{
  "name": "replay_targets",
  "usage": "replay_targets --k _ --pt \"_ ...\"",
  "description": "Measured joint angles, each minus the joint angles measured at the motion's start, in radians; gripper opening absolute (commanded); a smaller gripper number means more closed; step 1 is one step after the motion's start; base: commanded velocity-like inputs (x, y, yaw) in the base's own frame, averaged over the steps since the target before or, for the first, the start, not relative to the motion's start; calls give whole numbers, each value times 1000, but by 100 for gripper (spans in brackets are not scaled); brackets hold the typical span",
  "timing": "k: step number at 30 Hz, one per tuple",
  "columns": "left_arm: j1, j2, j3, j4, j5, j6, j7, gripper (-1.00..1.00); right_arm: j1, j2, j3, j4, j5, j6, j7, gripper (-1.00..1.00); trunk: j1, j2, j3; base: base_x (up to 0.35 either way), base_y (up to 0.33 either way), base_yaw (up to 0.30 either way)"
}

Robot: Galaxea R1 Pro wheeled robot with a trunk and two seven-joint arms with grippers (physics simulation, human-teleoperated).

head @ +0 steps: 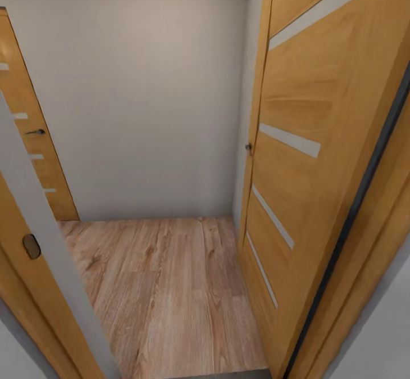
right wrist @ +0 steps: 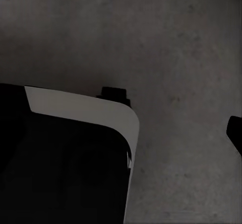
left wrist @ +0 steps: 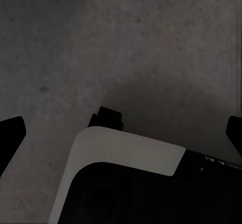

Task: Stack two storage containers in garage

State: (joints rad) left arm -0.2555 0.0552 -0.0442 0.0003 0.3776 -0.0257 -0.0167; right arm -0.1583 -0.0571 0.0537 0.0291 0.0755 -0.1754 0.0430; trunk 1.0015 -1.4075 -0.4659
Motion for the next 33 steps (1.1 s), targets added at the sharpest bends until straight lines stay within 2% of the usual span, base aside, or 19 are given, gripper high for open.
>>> replay_targets --k 11,33 --pt "0 0 0 0 0 1 0 100 0 7 0 0 -8 0 -5 100 0 0 0 321 -44 17" --pt "0 0 0 0 0 -2 0 100 -1 2 -1 0 -7 0 -5 100 0 0 0 311 -106 258"
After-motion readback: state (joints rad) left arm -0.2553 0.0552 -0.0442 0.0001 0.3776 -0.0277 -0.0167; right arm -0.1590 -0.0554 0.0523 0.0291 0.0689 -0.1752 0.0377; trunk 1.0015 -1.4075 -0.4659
